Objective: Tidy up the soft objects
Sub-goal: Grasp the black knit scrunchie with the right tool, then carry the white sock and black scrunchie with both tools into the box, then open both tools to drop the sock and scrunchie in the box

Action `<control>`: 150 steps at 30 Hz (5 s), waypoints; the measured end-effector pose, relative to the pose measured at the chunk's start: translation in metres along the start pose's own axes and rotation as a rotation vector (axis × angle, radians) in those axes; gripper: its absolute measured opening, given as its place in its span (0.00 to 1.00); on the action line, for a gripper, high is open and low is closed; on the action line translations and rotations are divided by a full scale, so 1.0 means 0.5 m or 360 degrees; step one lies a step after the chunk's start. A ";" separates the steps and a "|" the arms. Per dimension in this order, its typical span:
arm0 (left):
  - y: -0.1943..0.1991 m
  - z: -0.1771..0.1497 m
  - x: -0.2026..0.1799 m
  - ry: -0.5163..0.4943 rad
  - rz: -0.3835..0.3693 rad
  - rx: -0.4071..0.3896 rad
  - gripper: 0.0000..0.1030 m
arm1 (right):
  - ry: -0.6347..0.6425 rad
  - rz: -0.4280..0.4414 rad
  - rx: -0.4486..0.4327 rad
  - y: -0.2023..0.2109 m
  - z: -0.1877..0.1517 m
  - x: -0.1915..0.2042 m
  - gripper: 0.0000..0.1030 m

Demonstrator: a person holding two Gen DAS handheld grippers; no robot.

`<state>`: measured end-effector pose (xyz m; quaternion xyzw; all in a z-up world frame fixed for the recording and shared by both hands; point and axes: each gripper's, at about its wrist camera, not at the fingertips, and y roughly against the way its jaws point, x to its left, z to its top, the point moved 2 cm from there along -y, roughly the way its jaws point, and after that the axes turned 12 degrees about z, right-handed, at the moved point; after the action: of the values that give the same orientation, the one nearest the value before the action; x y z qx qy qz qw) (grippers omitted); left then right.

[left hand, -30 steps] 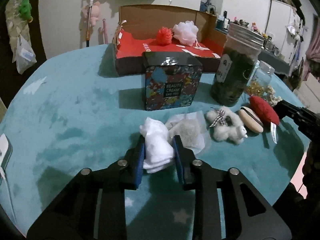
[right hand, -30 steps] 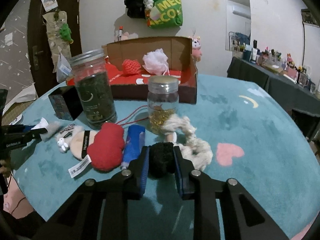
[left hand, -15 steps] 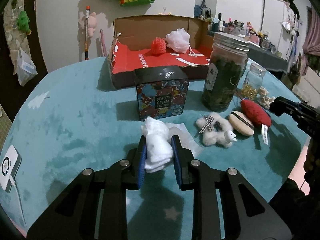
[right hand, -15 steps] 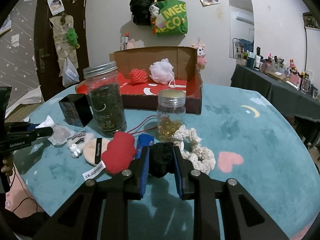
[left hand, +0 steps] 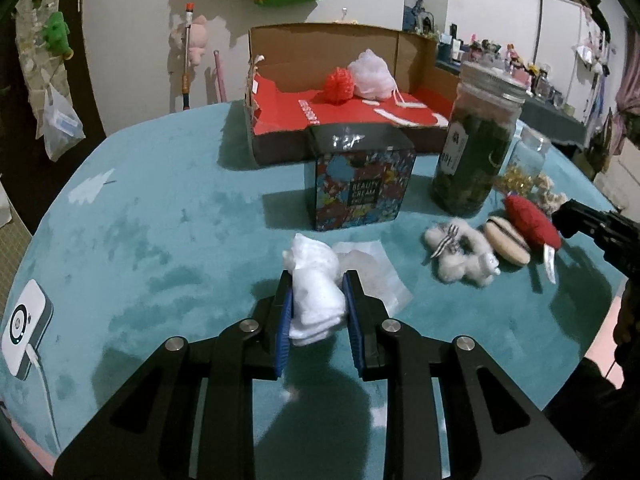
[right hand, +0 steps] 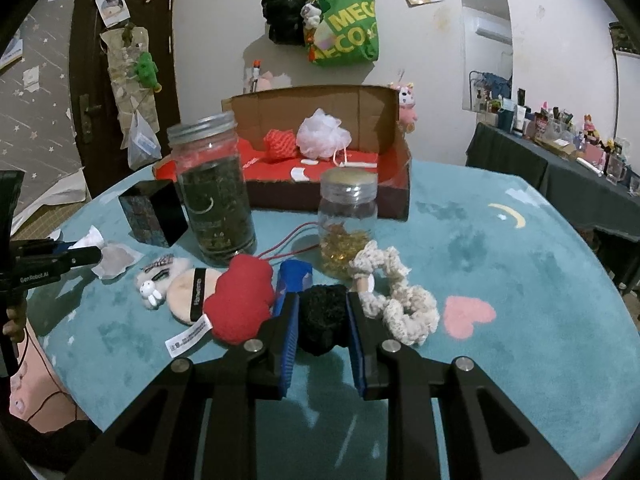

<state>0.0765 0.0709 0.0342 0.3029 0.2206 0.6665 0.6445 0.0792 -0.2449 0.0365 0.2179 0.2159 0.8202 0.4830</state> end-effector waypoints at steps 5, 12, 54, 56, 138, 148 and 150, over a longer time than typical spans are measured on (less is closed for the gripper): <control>-0.016 -0.012 0.002 0.0000 0.0014 0.0044 0.24 | -0.0038 0.0016 0.0034 -0.008 -0.008 -0.006 0.28; -0.022 -0.020 0.021 0.0028 0.0012 0.0070 0.68 | -0.0109 0.0034 0.0065 -0.013 -0.023 -0.022 0.43; 0.026 0.000 0.017 -0.0047 0.0042 -0.0030 0.22 | -0.0108 -0.0002 -0.0080 0.041 0.004 -0.042 0.28; 0.021 0.007 0.023 -0.0040 0.0048 -0.0022 0.22 | -0.0107 -0.0029 -0.0087 0.046 0.013 -0.053 0.28; -0.330 0.354 -0.122 -0.0668 -0.0184 0.0429 0.23 | 0.0546 0.0013 0.0961 -0.392 0.319 -0.121 0.29; -0.338 0.351 -0.129 -0.0691 -0.0175 0.0410 0.23 | 0.0576 -0.0002 0.0977 -0.393 0.320 -0.123 0.32; -0.339 0.352 -0.129 -0.0690 -0.0192 0.0423 0.24 | 0.0577 -0.0001 0.0976 -0.394 0.320 -0.123 0.35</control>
<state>0.3196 0.0020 0.0371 0.5068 0.1806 0.5116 0.6699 0.3341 -0.1897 0.0462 0.2036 0.5342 0.7425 0.3492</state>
